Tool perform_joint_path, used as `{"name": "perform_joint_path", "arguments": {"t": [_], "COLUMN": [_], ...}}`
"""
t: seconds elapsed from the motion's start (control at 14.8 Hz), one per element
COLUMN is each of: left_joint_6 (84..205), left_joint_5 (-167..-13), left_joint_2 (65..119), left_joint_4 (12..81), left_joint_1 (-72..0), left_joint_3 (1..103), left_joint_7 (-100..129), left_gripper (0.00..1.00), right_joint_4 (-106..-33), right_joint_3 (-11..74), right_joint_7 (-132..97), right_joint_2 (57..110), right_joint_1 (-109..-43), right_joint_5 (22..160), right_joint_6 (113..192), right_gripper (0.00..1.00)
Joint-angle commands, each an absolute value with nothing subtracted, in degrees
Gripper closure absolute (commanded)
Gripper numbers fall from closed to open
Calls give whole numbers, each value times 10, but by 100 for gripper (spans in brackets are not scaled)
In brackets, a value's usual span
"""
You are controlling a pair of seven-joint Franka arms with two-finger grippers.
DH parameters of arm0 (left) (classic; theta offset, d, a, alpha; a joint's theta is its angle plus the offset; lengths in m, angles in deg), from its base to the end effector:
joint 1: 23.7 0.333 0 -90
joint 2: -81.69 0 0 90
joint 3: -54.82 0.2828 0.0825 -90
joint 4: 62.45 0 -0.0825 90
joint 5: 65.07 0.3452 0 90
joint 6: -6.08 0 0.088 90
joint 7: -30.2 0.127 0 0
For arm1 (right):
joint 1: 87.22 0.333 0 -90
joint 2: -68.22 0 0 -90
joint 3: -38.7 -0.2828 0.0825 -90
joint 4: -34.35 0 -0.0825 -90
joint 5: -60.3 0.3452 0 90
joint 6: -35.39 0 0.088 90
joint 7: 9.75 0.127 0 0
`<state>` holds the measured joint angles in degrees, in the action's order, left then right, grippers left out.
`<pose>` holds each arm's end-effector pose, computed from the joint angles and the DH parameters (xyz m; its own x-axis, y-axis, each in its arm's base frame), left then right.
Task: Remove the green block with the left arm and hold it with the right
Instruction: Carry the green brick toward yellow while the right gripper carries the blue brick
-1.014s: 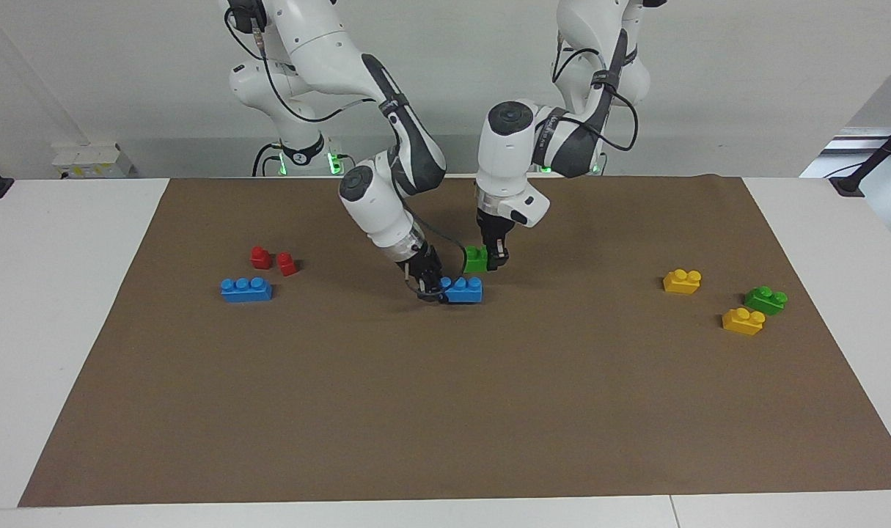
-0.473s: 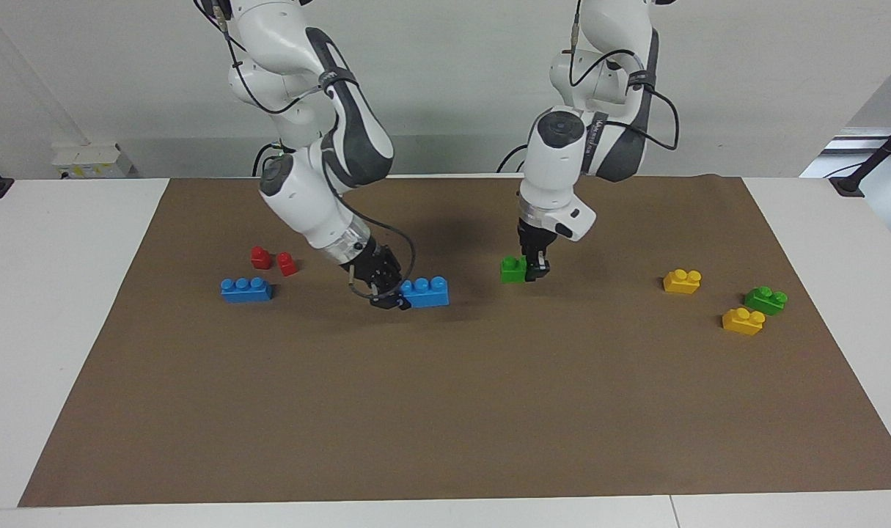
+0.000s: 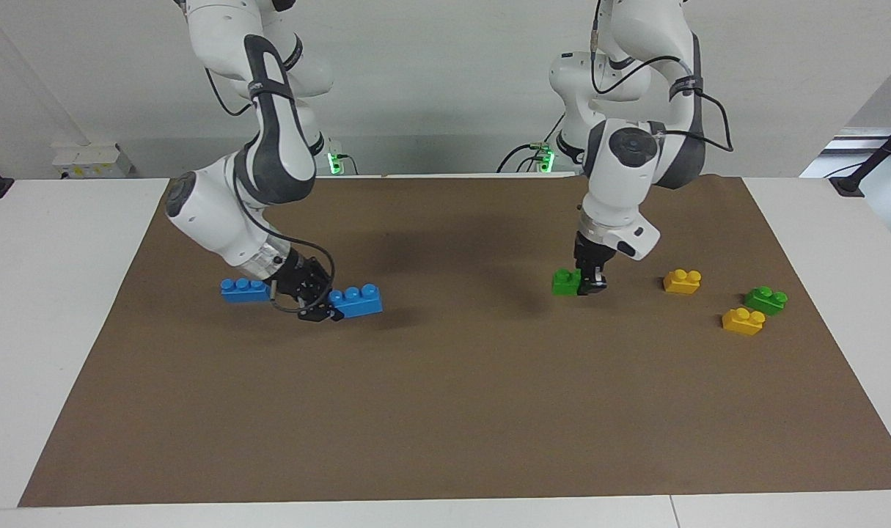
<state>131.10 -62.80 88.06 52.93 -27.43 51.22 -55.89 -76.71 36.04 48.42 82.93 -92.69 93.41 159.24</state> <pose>0.5413 -0.0670 0.3718 0.2148 0.9762 0.0306 0.9748 -0.2162 0.0551 0.5698 0.0021 0.3288 0.1839 -0.8774 -0.4431 -0.9805 -0.1322 -0.1453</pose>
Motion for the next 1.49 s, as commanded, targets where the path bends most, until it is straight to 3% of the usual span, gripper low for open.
{"name": "perform_joint_path", "arguments": {"t": [0.0, 0.27, 0.95, 1.42], "left_joint_6": [1320, 1360, 1427, 1445], "left_joint_5": [-669, -670, -652, -604], "left_joint_2": [884, 906, 1008, 1050], "left_joint_4": [536, 534, 480, 456], "left_joint_1": [-214, -161, -147, -146], "left_joint_3": [505, 506, 509, 509], "left_joint_7": [-431, -336, -287, -286], "left_gripper": [100, 100, 100, 100], "right_joint_4": [-770, -795, -848, -854], "right_joint_3": [351, 350, 350, 350], "right_joint_7": [465, 442, 444, 447], "right_joint_2": [844, 852, 848, 854], "right_joint_1": [-959, -960, -968, -969], "right_joint_5": [927, 927, 929, 933], "right_joint_6": [1591, 1615, 1648, 1649], "right_gripper": [100, 100, 100, 100]}}
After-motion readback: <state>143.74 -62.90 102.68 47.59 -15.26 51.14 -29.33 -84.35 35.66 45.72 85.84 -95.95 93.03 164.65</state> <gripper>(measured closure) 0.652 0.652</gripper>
